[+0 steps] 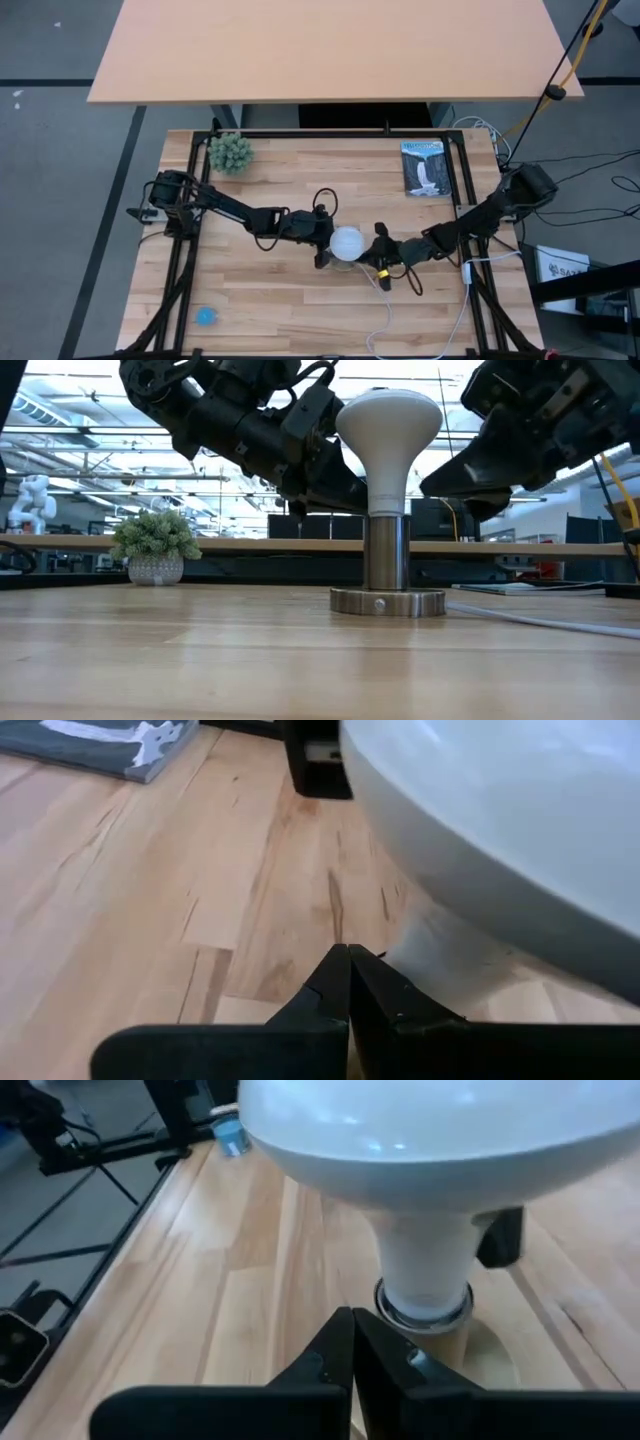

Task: Screw lightbulb
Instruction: Remove the lightbulb from the lamp

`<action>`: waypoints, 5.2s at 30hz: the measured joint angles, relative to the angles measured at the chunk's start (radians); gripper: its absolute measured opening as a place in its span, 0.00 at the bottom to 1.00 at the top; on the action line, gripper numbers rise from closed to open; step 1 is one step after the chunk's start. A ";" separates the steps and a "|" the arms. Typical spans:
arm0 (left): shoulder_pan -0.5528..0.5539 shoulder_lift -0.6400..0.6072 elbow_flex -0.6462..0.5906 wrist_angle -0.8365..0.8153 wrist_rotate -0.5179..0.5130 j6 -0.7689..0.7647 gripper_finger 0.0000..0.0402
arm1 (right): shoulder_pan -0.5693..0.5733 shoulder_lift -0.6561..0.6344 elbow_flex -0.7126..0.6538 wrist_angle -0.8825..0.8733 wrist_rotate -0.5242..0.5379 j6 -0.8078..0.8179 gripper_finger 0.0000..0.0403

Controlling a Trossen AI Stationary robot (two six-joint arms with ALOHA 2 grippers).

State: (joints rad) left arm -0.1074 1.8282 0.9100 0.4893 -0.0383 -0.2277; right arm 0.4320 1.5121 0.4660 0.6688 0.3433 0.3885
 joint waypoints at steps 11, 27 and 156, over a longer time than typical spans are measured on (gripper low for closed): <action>0.011 0.000 0.000 0.004 -0.004 -0.003 0.00 | -0.013 0.057 0.014 0.095 0.043 -0.043 0.00; 0.032 0.000 0.000 -0.019 -0.095 0.027 0.00 | -0.091 0.060 0.092 -0.065 0.106 -0.118 0.00; -0.189 -0.074 0.000 -0.303 -0.184 -0.179 0.00 | 0.261 0.235 0.131 -0.051 0.237 0.234 0.00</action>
State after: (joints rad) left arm -0.2963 1.7546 0.9104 0.1866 -0.2222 -0.4065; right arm 0.6933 1.7475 0.5970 0.6180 0.5804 0.6230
